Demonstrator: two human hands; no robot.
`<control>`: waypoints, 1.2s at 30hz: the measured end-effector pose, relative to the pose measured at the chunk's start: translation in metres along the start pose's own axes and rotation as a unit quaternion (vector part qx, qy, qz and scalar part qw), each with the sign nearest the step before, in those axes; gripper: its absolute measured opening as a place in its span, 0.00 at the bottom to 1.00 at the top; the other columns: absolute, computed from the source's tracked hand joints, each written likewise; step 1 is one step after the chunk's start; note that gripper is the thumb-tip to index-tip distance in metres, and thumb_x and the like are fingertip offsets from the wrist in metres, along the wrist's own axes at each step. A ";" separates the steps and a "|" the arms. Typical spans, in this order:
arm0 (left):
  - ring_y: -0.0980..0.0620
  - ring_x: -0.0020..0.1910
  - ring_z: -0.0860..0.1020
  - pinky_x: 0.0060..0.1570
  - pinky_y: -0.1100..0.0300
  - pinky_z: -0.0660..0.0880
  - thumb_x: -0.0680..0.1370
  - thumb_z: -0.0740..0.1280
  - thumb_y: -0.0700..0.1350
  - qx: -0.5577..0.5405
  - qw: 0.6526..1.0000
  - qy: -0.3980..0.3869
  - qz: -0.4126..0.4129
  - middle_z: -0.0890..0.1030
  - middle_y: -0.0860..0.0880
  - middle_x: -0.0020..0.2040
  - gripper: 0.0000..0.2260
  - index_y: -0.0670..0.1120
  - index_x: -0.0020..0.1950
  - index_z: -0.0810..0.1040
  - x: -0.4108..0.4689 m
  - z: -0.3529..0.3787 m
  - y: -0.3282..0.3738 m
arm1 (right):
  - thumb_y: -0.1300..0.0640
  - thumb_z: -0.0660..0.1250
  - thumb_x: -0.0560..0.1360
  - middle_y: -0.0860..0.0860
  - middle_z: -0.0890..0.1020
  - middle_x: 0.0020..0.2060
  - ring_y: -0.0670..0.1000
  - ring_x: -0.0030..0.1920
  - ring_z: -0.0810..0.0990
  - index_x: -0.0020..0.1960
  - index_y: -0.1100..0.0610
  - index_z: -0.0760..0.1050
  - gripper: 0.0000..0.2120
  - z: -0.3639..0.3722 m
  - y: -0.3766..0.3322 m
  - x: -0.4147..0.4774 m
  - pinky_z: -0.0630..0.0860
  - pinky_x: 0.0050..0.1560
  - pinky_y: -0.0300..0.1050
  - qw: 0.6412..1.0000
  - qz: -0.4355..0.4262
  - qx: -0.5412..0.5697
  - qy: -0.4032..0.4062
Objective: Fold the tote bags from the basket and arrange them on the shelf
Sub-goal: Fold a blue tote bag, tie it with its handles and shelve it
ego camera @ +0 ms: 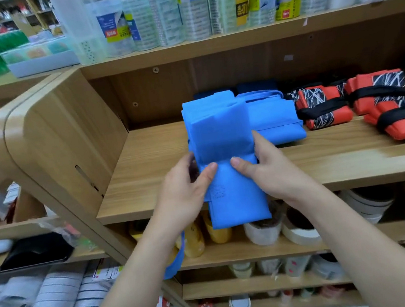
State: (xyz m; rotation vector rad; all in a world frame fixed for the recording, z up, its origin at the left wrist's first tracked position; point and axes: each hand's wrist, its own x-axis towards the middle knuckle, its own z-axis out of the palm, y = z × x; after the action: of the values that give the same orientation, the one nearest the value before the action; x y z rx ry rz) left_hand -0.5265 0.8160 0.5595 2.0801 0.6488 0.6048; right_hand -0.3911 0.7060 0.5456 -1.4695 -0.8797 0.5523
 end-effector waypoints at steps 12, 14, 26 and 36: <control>0.60 0.56 0.76 0.56 0.55 0.76 0.80 0.64 0.45 -0.012 0.996 -0.008 0.083 0.78 0.56 0.59 0.13 0.53 0.65 0.72 -0.006 0.012 0.002 | 0.55 0.68 0.76 0.52 0.83 0.52 0.54 0.53 0.82 0.54 0.53 0.73 0.08 0.003 -0.005 -0.001 0.78 0.56 0.61 0.986 -0.037 0.068 0.147; 0.58 0.65 0.71 0.61 0.60 0.72 0.79 0.65 0.42 0.064 0.977 0.020 0.201 0.72 0.55 0.67 0.21 0.50 0.71 0.69 -0.016 -0.005 0.010 | 0.58 0.68 0.78 0.55 0.82 0.52 0.57 0.53 0.82 0.52 0.53 0.72 0.06 -0.003 -0.008 -0.001 0.78 0.56 0.63 0.981 -0.030 0.094 0.169; 0.53 0.55 0.75 0.54 0.60 0.74 0.70 0.65 0.37 0.111 0.943 -0.008 0.313 0.82 0.56 0.51 0.15 0.47 0.53 0.83 -0.017 -0.005 0.007 | 0.65 0.64 0.78 0.52 0.84 0.49 0.49 0.44 0.85 0.61 0.58 0.71 0.12 -0.006 -0.021 -0.010 0.81 0.42 0.44 0.957 0.056 0.264 0.104; 0.54 0.33 0.78 0.36 0.60 0.74 0.69 0.78 0.51 -0.111 0.989 0.062 0.071 0.82 0.53 0.36 0.13 0.54 0.49 0.77 -0.024 0.010 0.027 | 0.56 0.60 0.82 0.52 0.81 0.39 0.50 0.36 0.77 0.45 0.56 0.79 0.11 -0.012 -0.042 -0.021 0.75 0.35 0.39 0.962 0.035 0.248 0.111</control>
State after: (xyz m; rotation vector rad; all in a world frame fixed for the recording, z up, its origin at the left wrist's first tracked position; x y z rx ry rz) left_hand -0.5319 0.7815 0.5727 1.9020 0.4806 0.8531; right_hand -0.4020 0.6795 0.5850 -1.0781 -0.4664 0.5964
